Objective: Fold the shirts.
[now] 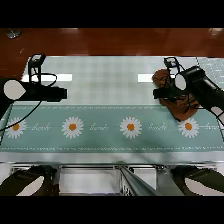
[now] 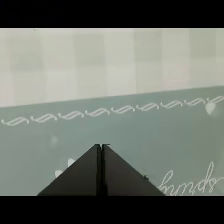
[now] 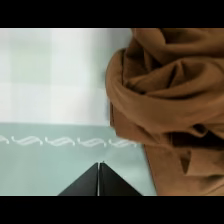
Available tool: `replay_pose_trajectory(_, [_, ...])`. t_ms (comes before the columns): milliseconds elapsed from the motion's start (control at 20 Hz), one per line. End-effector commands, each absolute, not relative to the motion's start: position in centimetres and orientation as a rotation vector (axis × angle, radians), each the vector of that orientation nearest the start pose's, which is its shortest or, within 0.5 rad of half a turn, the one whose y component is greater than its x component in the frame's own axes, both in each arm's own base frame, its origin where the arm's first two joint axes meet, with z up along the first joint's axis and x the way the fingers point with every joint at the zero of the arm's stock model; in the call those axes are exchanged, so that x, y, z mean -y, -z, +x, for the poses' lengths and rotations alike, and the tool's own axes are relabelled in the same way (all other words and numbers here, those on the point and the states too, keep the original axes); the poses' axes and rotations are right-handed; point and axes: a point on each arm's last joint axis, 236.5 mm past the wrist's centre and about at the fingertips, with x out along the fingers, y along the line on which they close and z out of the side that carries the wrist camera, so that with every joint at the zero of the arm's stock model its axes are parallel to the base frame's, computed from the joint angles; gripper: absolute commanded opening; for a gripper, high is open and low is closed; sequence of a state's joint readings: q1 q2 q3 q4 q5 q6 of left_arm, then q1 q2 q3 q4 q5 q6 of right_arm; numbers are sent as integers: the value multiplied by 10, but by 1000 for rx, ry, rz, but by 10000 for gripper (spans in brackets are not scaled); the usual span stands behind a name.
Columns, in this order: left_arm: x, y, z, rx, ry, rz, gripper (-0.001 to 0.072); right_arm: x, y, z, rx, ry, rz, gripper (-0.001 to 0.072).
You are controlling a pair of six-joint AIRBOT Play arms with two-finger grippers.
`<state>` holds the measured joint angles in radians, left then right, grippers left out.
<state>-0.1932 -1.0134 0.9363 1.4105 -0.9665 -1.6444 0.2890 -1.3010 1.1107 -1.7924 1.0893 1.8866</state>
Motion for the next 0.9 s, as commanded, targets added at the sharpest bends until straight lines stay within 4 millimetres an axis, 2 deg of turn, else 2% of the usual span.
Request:
replay_pose_trajectory(0, [101, -55, 373, -951, 205, -127, 372, -61, -9, 416, -1077, 73, -135, 627])
replay_pose_trajectory(50, [101, -56, 376, -940, 203, -130, 692, -53, -22, 430, -1013, 98, -158, 634])
replay_pose_trajectory(150, [101, -53, 378, -941, 207, -115, 702, -15, -43, 448, -935, 218, -125, 633])
replay_pose_trajectory(200, [101, -52, 378, -943, 207, -114, 702, 16, -43, 448, -940, 311, -78, 633])
replay_pose_trajectory(300, [101, -50, 378, -950, 206, -114, 701, 79, -23, 429, -1030, 482, 46, 631])
replay_pose_trajectory(350, [101, -48, 378, -954, 205, -114, 701, 99, -7, 416, -1092, 536, 120, 629])
replay_pose_trajectory(400, [101, -46, 379, -959, 205, -114, 701, 109, 12, 405, -1162, 549, 200, 628])
replay_pose_trajectory(550, [103, -39, 377, -986, 204, -123, 702, 91, 55, 398, -1303, 419, 335, 628])
replay_pose_trajectory(750, [102, -22, 369, -1060, 201, -114, 701, 72, 89, 393, -1399, 382, 387, 608])
replay_pose_trajectory(800, [102, -18, 367, -1077, 200, -112, 702, 69, 94, 390, -1422, 380, 403, 585])
replay_pose_trajectory(850, [102, -16, 366, -1086, 201, -107, 702, 68, 96, 387, -1438, 382, 403, 462])
